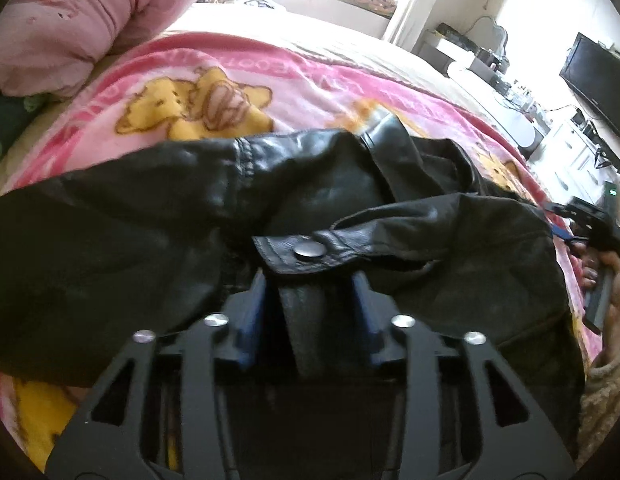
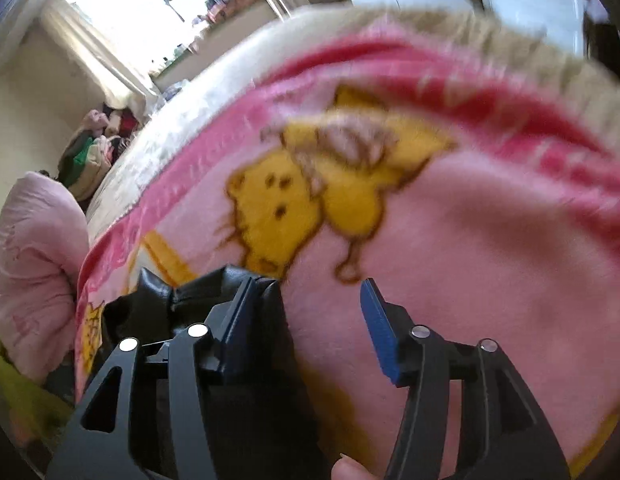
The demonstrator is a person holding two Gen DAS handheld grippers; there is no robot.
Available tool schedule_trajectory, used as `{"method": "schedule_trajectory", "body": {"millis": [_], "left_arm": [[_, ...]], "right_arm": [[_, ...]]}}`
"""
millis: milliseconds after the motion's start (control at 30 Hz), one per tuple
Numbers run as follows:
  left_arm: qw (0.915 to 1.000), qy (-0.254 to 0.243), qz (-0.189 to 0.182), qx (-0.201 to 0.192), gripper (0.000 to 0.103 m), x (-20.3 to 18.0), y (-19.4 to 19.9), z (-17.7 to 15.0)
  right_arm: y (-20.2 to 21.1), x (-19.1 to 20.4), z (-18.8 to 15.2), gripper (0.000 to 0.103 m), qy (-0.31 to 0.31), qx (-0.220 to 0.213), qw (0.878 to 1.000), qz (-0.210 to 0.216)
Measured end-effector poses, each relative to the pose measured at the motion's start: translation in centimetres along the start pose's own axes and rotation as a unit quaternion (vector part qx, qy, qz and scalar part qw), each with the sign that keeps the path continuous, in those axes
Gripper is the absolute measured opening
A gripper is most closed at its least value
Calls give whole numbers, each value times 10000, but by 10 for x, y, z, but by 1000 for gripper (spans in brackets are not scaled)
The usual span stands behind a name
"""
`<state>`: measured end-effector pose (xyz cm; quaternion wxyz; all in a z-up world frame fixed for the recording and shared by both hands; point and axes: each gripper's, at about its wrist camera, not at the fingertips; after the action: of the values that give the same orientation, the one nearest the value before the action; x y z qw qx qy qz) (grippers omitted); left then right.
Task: Fold large clothes
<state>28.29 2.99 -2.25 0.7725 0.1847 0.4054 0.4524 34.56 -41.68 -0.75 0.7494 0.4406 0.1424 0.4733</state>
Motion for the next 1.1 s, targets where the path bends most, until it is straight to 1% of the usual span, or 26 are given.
{"method": "schedule_trajectory", "body": {"millis": [33, 67, 100, 133, 200, 233, 267, 300, 367, 433, 467, 500, 533, 600, 633, 700, 767, 800, 833, 900, 967, 1000, 1033, 1100], "left_arm": [[10000, 14, -14, -15, 40, 0, 4, 0], [10000, 41, -3, -27, 41, 1, 7, 1], [9998, 49, 165, -103, 41, 0, 15, 1], [9994, 41, 293, -153, 43, 0, 20, 2], [9976, 4, 595, -357, 46, -3, 37, 3], [9967, -26, 655, -483, 47, -8, 45, 4], [9967, -48, 623, -524, 47, -11, 47, 5], [9975, -99, 496, -489, 47, -20, 48, 6], [9988, -202, 317, -321, 47, -34, 42, 6], [9992, -324, 209, -132, 47, -51, 30, 3], [9992, -371, 178, -3, 48, -56, 23, 1], [9986, -402, 216, 256, 50, -58, 9, -1], [9977, -363, 329, 460, 50, -56, -2, -5], [9956, -163, 526, 755, 50, -43, -23, -11], [9951, -96, 546, 814, 50, -35, -30, -14], [9958, -46, 450, 791, 50, -27, -33, -18], [9966, -126, 384, 723, 50, -28, -26, -18], [9970, -141, 350, 673, 53, -31, -21, -18], [9979, -119, 269, 580, 61, -33, -12, -16], [9989, -27, 165, 437, 71, -34, 3, -14], [9992, 52, 155, 357, 72, -34, 17, -13], [9992, 59, 176, 345, 75, -35, 19, -10], [9992, 58, 209, 328, 82, -35, 23, -10], [9992, 47, 282, 266, 94, -37, 31, -11]], "right_arm": [[12, 2, -4, 53, 142, -128, 9998, 41], [27, 6, -11, 53, 358, -277, 9989, 139], [35, 10, -15, 53, 494, -337, 9980, 212], [49, 18, -28, 53, 783, -392, 9954, 381], [60, 29, -45, 53, 1173, -342, 9906, 612], [62, 39, -58, 53, 1411, -236, 9876, 645], [58, 47, -64, 53, 1549, -86, 9859, 632], [53, 55, -72, 53, 1652, 88, 9841, 649], [46, 65, -81, 52, 1735, 242, 9825, 627], [38, 69, -91, 52, 1807, 404, 9816, 461], [33, 69, -95, 52, 1842, 489, 9811, 347], [28, 70, -98, 52, 1866, 582, 9804, 244], [23, 68, -102, 52, 1870, 667, 9801, 96], [16, 65, -107, 52, 1815, 709, 9808, 44], [12, 62, -109, 52, 1746, 712, 9820, 73], [12, 59, -112, 52, 1686, 623, 9836, 106], [23, 65, -116, 53, 1848, 385, 9820, 52], [30, 68, -118, 59, 1884, 318, 9815, 100], [37, 71, -118, 66, 1889, 264, 9814, 210], [54, 78, -120, 72, 1929, 30, 9806, 360], [70, 84, -126, 80, 2043, -219, 9778, 404], [75, 87, -127, 86, 2084, -293, 9767, 415], [81, 92, -131, 92, 2119, -380, 9757, 415], [86, 98, -137, 95, 2140, -441, 9747, 469]]}}
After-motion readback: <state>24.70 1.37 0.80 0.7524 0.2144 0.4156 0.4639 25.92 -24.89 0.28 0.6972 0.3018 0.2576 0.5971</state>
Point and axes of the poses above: each gripper's, at about its wrist camera, not at the fingertips, and y roughly against the way its jaws point, x to its left, z to its top, and after that the axes turned 15 degrees about -z, right-handed
